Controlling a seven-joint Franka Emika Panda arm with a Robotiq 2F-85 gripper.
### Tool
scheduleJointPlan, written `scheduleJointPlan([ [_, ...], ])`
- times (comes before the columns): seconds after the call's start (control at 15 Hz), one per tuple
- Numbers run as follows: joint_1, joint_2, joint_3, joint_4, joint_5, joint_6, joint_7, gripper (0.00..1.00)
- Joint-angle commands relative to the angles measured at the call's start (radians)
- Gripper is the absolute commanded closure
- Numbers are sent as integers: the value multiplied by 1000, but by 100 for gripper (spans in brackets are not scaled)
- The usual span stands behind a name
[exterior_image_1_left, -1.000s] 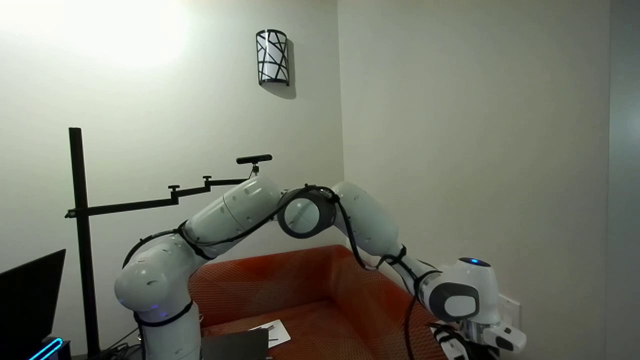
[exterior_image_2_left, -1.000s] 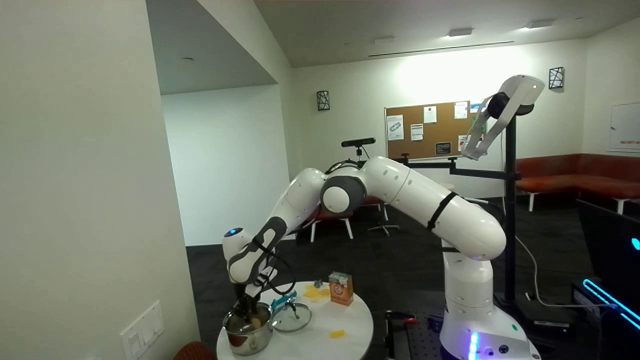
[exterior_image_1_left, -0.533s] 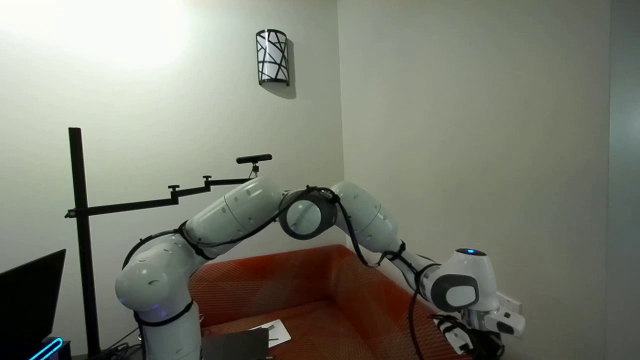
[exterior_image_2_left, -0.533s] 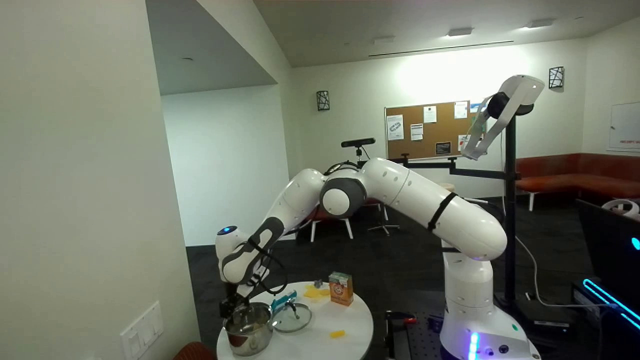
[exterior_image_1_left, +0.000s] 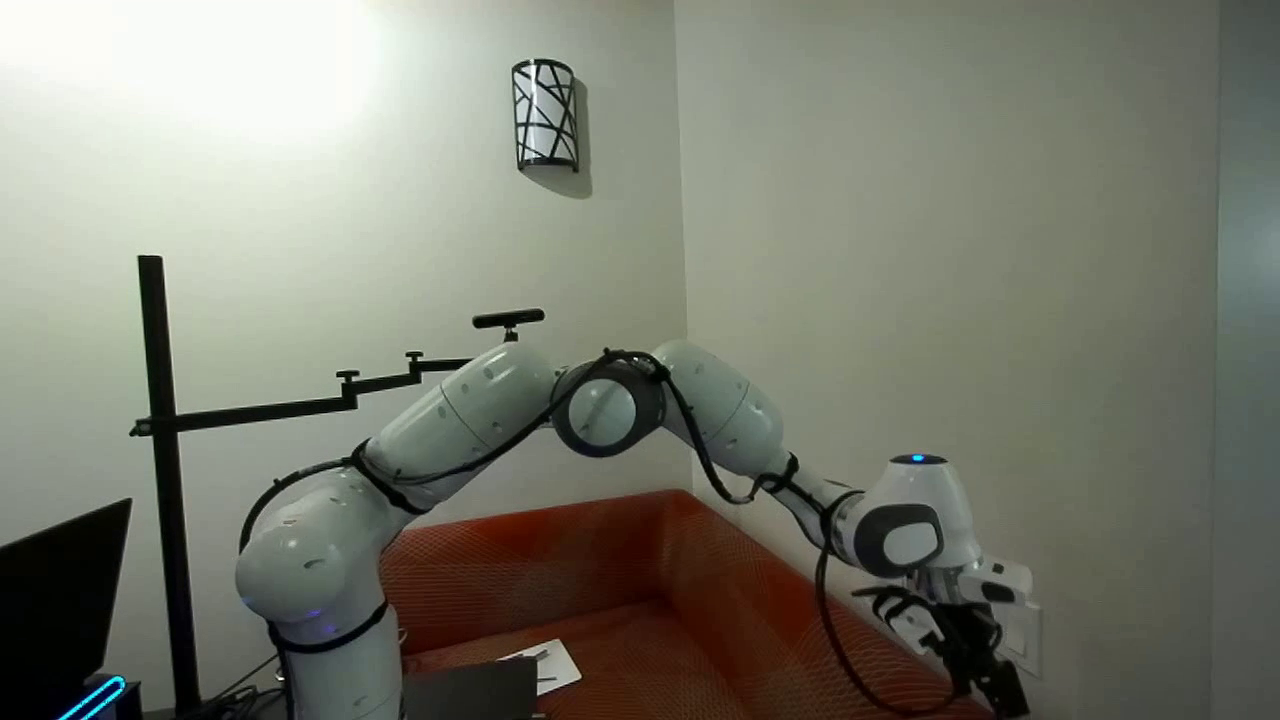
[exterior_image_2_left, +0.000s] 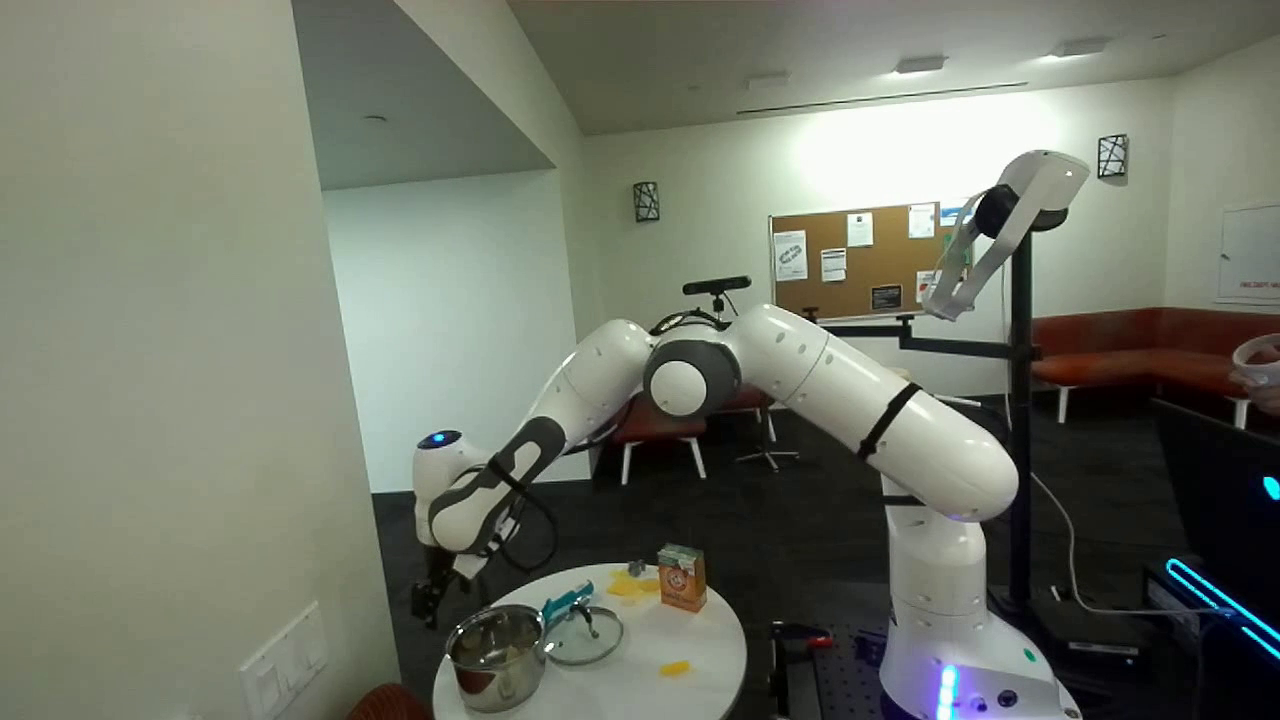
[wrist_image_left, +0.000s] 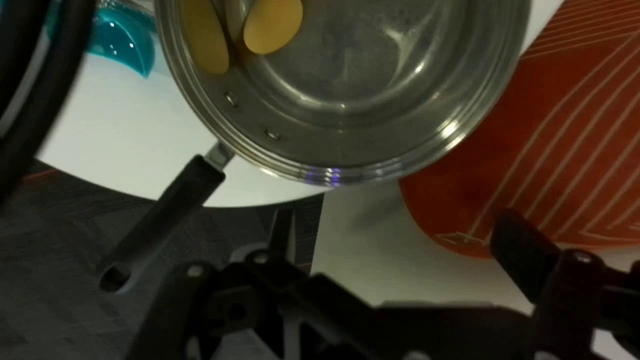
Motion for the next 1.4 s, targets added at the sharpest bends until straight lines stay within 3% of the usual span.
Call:
scheduleJointPlan([
  [0.0, 46, -159, -4, -99, -12, -38, 19, 0],
  [0.47, 121, -390, -36, -220, -36, -184, 186, 0],
  [0.8, 122, -520, -20, -342, -65, -261, 261, 0],
  [1.33, 92, -653, 5, -566, -48, -226, 249, 0],
])
